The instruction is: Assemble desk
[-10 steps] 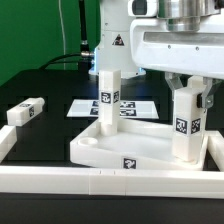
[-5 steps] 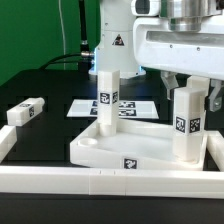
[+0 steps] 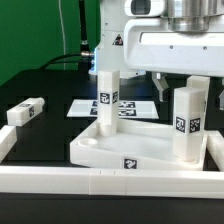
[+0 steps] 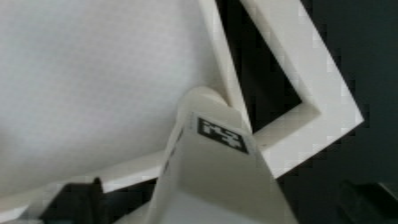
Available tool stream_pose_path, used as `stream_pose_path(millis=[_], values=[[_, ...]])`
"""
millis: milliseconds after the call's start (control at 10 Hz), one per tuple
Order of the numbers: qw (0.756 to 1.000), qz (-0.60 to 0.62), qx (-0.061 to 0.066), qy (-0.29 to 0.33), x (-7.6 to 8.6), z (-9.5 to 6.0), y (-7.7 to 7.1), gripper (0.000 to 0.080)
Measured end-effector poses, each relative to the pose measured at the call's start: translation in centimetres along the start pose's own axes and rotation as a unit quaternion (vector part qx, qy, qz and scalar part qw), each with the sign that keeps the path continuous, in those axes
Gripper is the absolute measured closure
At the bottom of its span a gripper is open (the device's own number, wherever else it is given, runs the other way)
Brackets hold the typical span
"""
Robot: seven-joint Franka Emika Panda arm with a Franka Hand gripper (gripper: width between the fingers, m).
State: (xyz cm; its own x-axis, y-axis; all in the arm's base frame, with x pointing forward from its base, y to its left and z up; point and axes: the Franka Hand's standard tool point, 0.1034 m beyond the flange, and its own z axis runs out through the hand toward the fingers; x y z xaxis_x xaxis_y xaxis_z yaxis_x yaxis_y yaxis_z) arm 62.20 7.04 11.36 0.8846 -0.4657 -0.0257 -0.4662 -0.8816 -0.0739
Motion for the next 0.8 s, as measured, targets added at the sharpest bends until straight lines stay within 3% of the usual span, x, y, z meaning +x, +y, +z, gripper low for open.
stream_pose_path(millis=[200, 800], values=[[0.992, -0.125, -0.018, 0.017, 0.23, 0.02, -0.02, 0.0151], [0.936, -0.351, -0.024, 0.028, 0.40, 0.25, 0.02, 0.0151]])
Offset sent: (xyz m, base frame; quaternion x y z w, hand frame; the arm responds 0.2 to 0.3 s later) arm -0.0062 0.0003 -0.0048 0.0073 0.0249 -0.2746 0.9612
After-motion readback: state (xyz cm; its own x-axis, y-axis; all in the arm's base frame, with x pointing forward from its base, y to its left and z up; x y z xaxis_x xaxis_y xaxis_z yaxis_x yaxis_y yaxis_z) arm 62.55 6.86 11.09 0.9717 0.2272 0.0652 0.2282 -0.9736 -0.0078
